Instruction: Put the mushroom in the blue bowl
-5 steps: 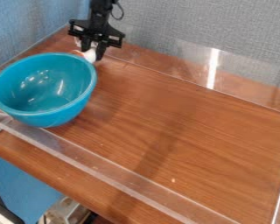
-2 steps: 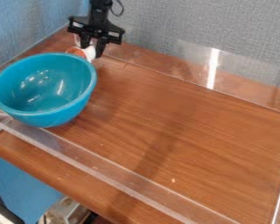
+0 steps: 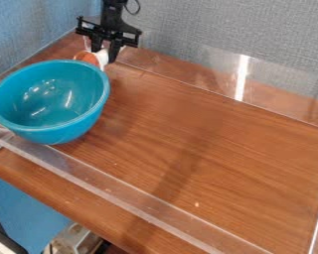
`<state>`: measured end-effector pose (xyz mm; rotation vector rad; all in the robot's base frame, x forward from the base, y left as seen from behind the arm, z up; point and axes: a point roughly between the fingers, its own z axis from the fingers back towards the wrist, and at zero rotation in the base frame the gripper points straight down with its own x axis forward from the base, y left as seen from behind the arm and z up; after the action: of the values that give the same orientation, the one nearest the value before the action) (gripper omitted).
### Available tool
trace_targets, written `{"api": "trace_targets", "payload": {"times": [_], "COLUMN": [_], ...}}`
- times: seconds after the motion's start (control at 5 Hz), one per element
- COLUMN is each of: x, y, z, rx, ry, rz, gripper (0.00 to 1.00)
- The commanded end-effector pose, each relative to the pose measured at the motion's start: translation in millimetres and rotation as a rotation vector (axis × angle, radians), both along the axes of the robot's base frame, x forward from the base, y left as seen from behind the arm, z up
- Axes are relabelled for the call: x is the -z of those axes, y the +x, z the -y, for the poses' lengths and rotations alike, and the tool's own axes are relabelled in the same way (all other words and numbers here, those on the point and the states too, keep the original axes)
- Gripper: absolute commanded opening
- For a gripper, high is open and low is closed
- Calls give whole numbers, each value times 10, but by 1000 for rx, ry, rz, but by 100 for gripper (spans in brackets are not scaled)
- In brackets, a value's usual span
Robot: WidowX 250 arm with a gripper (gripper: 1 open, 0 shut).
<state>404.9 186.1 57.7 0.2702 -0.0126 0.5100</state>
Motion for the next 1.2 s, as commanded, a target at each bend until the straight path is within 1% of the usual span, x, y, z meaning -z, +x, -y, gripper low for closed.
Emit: {"api": "trace_targets", "payload": {"times": [0.0, 0.2, 0.4, 0.6, 0.8, 1.0], "x": [-625, -677, -793, -917, -958, -923], "y": [99, 94, 28, -188, -345, -529], "z": [2, 14, 32, 60, 90, 76], "rx": [-5, -15, -40, -84, -119, -175], "ry": [49, 50, 51, 45, 37, 27], "rz": [138, 143, 166, 185, 185, 172], "gripper": [0, 0, 0, 0, 0, 0]}}
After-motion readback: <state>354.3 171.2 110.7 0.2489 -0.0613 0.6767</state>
